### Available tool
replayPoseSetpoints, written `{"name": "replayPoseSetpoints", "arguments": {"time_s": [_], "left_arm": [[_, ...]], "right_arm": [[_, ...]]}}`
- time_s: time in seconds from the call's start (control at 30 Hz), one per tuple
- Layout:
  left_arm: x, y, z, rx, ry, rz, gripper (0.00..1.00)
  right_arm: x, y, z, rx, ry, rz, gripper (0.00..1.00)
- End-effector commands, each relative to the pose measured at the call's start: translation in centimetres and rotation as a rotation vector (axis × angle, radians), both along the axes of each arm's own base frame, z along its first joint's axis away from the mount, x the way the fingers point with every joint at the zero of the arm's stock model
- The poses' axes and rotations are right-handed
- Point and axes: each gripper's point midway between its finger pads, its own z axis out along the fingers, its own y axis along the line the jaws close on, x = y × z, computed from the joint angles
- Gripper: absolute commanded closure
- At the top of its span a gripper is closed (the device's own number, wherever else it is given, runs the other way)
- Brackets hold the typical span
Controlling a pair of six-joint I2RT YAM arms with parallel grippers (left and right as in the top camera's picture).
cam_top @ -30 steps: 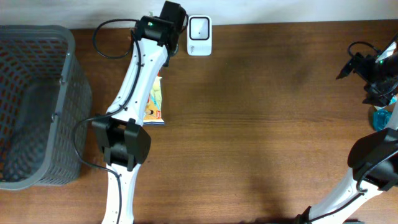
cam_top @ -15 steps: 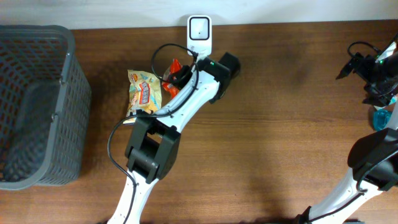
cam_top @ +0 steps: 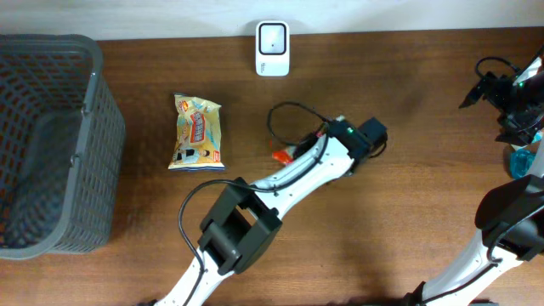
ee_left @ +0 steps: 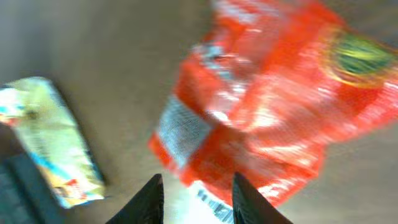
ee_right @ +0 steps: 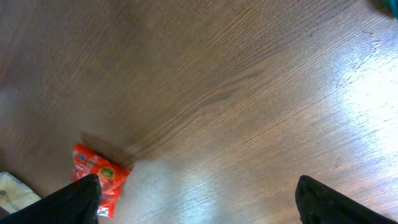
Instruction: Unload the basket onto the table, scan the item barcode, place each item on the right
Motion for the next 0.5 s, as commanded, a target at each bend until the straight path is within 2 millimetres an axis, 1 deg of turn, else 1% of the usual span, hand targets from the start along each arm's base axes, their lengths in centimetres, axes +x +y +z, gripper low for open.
{"name": "replayPoseSetpoints", "arguments": {"time_s": [0.0,0.07,0.13,0.23,0.27,0.3,0.33,0.4,0.43,0.47], "left_arm": [[-3.3,-2.1,-1.1,-0.090,0.146,-0.020,0.68],[-3.1,-2.0,-0.9,-0.091,0.144,-0.015,0.68],[-1.9,-1.6,-0.5,-0.140,0.138,0.042,0.65],[-2.1,-3.2,-0.2,-0.330,0.279,0.074,0.60],[-1.8,-5.2,0.0,-0.452,0.345,0.011,0.57],[-1.7,-6.2,0.1,-0.488,0.364,-0.064,0.50],[-1.3,-6.9,0.2,-0.490,0.361,-0.167,0.35],[-1.1,-7.9,0.3,-0.459,0.344,-0.342,0.14],[-0.6,-8.1,0.2,-0.434,0.304,-0.353,0.12],[0.5,-7.7,0.3,-0.406,0.235,-0.301,0.13]], "right_arm": [[-0.1,-0.2,0.0,-0.012,0.005,0.000,0.02],[-0.1,-0.2,0.0,-0.012,0.005,0.000,0.02],[-0.1,-0.2,0.0,-0.012,0.005,0.000,0.02],[-0.1,-0.2,0.0,-0.012,0.005,0.000,0.02],[-0.1,-0.2,0.0,-0.012,0.005,0.000,0.02],[-0.1,-0.2,-0.1,-0.012,0.005,0.000,0.02],[-0.1,-0.2,0.0,-0.012,0.005,0.000,0.02],[-0.1,-0.2,0.0,-0.012,0.005,0.000,0.02],[-0.1,-0.2,0.0,-0.012,0.005,0.000,0.02],[-0.1,-0.2,0.0,-0.012,0.005,0.000,0.02]]}}
